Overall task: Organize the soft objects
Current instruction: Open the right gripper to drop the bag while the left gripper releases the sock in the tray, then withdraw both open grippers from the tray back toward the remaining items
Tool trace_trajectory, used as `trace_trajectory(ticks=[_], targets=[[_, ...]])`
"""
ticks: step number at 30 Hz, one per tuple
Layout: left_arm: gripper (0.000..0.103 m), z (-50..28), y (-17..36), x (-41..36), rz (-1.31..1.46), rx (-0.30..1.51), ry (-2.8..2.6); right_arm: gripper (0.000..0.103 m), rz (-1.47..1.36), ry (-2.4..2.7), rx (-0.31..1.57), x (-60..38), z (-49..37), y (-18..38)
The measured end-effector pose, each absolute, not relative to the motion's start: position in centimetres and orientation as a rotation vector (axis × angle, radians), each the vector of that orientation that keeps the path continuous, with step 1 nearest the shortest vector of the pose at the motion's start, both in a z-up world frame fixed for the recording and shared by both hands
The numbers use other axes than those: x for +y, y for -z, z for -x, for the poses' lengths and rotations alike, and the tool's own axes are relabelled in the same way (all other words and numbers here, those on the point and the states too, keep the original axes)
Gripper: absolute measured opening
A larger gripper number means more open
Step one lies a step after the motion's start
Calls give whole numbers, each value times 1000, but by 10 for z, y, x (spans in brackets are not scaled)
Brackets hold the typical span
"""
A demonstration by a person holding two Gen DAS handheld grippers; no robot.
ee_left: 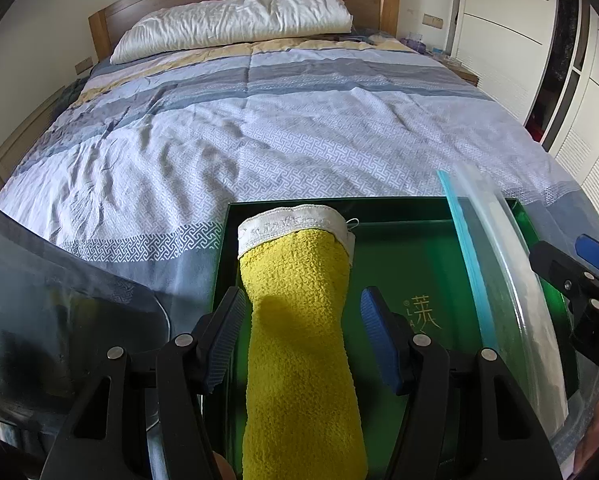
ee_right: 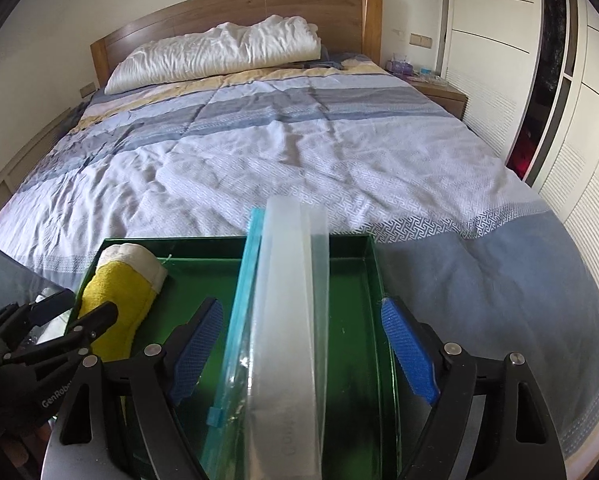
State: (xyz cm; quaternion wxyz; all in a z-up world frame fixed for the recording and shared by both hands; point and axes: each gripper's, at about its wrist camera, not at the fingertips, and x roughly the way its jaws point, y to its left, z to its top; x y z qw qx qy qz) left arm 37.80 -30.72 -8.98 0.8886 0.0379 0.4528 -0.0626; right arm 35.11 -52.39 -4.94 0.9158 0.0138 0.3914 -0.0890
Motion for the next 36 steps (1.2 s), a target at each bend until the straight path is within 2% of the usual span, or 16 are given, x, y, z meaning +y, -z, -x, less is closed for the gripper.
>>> trace_trajectory(ticks=[5, 8, 14, 28, 36], targets=[[55, -375, 81, -307, -76, 930, 134, 81, -13, 191, 800, -518, -343, 40], [65, -372, 73, -307, -70, 914, 135, 82, -12, 200, 793, -517, -338, 33], [69, -365, 56, -308, -63, 884, 145, 82, -7, 206, 784, -513, -330, 21], [69, -329, 30, -307, -26, 868, 195, 82, 5, 211, 760, -496, -290, -8], [70, -267, 11, -288, 15, 859, 232, 82, 57, 213, 750, -471, -241, -19]])
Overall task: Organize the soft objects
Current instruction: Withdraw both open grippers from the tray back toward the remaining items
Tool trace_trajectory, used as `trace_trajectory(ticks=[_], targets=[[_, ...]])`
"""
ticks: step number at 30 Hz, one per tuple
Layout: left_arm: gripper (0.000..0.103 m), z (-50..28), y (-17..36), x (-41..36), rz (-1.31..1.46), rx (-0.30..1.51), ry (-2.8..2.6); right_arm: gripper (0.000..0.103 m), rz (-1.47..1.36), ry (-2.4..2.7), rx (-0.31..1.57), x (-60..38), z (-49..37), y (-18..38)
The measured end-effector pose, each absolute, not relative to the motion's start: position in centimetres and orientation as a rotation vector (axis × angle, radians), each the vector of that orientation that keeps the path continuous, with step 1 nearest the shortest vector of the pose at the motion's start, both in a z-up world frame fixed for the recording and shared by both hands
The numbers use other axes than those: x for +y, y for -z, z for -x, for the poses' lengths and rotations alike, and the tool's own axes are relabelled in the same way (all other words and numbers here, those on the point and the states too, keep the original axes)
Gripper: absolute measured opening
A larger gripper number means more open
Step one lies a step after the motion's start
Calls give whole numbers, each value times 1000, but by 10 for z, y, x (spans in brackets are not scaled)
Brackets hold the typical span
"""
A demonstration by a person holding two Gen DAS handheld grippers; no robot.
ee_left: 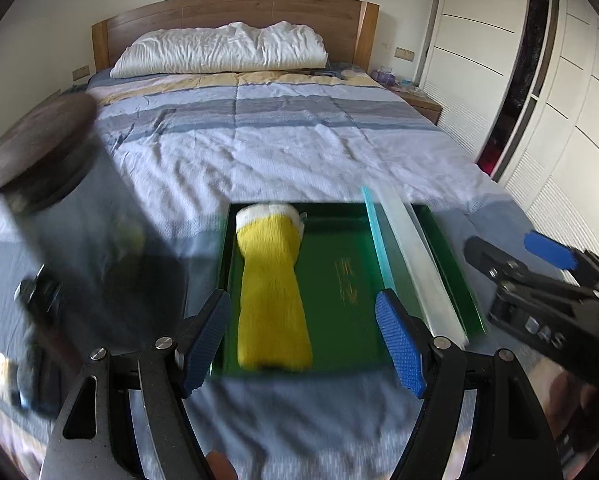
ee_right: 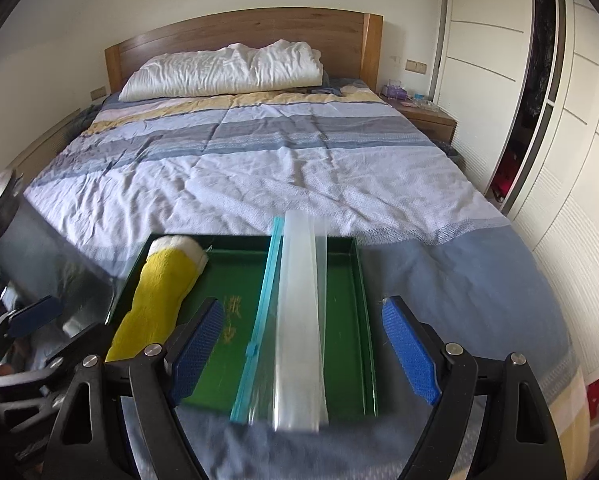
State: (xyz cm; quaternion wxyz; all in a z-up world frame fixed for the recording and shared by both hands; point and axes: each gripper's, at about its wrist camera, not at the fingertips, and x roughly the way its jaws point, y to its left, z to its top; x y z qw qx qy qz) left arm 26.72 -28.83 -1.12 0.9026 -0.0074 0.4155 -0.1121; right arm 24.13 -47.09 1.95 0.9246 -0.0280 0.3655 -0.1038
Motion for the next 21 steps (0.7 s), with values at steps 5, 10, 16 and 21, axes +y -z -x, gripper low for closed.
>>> trace_trajectory(ticks=[5, 10, 16, 21], targets=[[70, -224, 3, -256, 12, 865, 237, 82, 56, 179, 747, -440, -199, -24], [70, -186, -13, -208, 26, 858, 222, 82, 43, 136, 751, -406, -158, -31], [70, -147, -29, -146, 26, 840, 185, 82, 27, 62, 738, -356, -111, -47], [70, -117, -20, -88, 22, 859, 96, 82, 44, -4, 727, -311, -79, -56]])
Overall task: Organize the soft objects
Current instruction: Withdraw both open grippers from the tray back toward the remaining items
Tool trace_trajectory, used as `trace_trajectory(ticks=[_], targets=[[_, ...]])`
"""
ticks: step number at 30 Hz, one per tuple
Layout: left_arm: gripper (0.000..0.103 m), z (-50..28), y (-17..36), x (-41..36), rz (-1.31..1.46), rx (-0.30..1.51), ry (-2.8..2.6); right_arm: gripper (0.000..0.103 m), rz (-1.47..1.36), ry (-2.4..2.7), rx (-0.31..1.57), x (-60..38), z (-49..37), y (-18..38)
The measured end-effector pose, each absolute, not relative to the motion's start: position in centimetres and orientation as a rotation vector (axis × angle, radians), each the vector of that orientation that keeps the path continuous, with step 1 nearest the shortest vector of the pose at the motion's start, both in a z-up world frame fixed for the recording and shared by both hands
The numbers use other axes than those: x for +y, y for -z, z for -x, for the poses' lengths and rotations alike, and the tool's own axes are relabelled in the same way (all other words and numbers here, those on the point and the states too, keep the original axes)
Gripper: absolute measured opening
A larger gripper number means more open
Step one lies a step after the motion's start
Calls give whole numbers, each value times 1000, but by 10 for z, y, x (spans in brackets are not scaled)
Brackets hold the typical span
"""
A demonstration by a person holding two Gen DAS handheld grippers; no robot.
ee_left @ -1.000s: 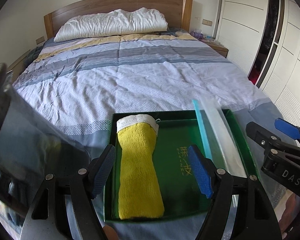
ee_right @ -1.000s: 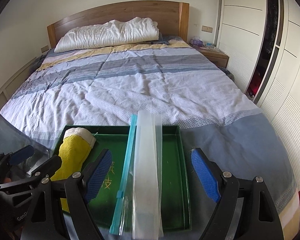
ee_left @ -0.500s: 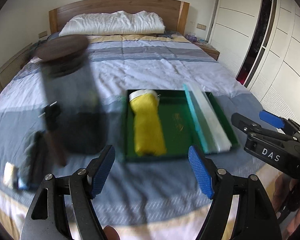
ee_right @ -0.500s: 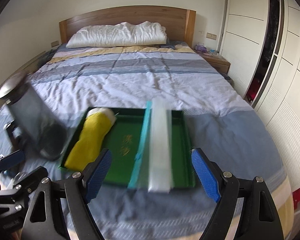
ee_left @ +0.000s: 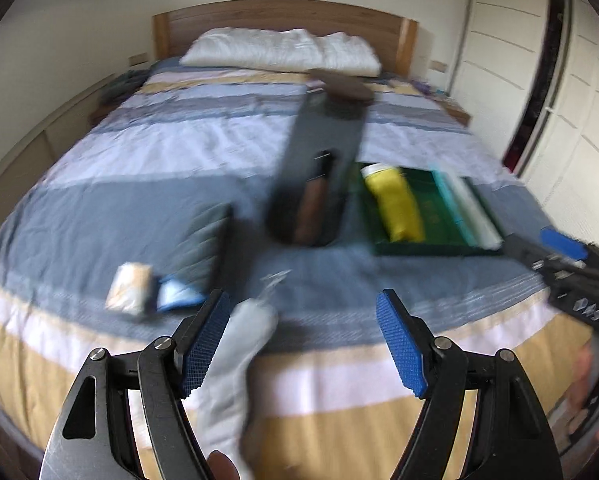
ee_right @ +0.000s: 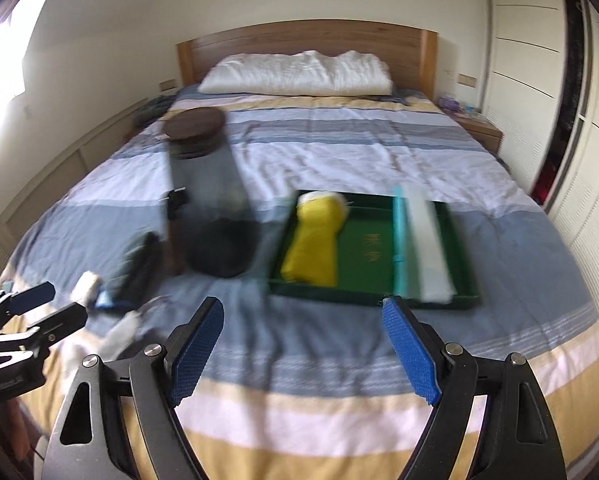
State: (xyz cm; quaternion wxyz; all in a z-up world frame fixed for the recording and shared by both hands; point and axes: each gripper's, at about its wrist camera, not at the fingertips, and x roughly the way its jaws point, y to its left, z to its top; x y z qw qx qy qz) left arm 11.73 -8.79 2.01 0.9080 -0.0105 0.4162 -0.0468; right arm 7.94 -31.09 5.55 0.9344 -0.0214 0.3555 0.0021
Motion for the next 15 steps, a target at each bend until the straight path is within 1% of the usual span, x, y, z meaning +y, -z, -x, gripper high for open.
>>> trace_trajectory(ticks=[9, 15], targets=[[70, -81, 5, 12, 53, 897, -68, 83, 62, -77, 707, -247, -50, -62], [70, -78, 11, 65, 89, 906, -139, 83, 75, -124, 719, -211, -56, -54]])
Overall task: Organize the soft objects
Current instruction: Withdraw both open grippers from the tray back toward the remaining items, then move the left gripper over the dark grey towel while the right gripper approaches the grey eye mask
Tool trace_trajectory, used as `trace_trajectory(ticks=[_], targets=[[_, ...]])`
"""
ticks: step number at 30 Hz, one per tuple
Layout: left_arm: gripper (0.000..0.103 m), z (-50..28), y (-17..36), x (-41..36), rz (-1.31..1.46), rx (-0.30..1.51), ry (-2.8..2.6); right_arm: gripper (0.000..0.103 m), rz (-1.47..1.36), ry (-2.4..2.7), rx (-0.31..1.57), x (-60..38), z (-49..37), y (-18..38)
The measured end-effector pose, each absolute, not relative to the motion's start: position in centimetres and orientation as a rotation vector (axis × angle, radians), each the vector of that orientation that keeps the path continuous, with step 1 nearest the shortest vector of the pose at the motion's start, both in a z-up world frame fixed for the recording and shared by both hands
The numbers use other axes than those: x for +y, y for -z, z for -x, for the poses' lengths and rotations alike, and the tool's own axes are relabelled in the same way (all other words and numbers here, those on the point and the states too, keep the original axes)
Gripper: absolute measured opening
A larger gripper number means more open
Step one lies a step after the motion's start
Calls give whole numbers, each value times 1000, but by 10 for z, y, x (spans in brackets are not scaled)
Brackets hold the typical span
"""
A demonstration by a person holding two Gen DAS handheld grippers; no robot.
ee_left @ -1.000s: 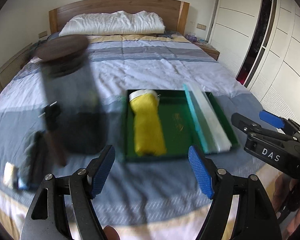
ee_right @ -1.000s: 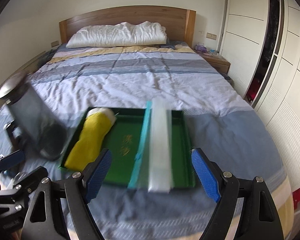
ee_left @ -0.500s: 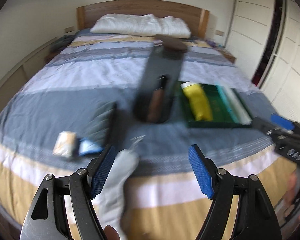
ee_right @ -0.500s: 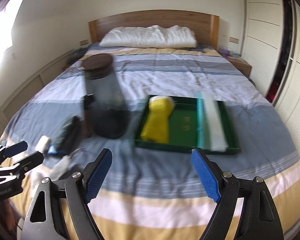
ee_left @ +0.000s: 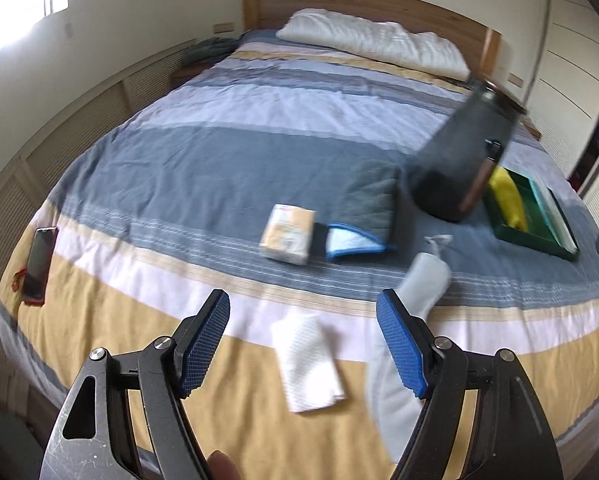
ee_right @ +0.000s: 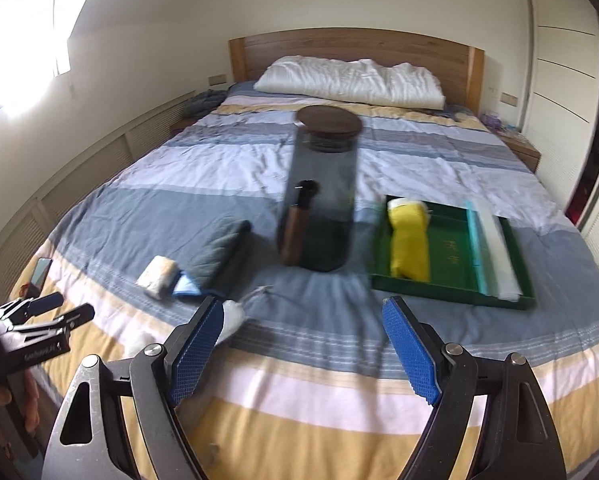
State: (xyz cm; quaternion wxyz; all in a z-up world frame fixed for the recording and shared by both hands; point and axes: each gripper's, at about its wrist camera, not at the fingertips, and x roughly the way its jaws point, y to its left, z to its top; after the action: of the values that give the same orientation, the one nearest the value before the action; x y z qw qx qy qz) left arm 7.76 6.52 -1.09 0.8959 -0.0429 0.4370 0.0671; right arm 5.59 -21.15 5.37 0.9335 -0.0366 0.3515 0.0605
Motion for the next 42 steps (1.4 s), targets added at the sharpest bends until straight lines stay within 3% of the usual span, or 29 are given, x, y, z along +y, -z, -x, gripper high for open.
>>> trace_trajectory(ticks=[13, 42], targets=[[70, -94, 30, 109, 137, 927, -170, 83, 89, -181, 790, -165, -92, -18], [70, -116, 71, 115, 148, 984, -156, 83, 124, -261, 960, -105, -134, 102]])
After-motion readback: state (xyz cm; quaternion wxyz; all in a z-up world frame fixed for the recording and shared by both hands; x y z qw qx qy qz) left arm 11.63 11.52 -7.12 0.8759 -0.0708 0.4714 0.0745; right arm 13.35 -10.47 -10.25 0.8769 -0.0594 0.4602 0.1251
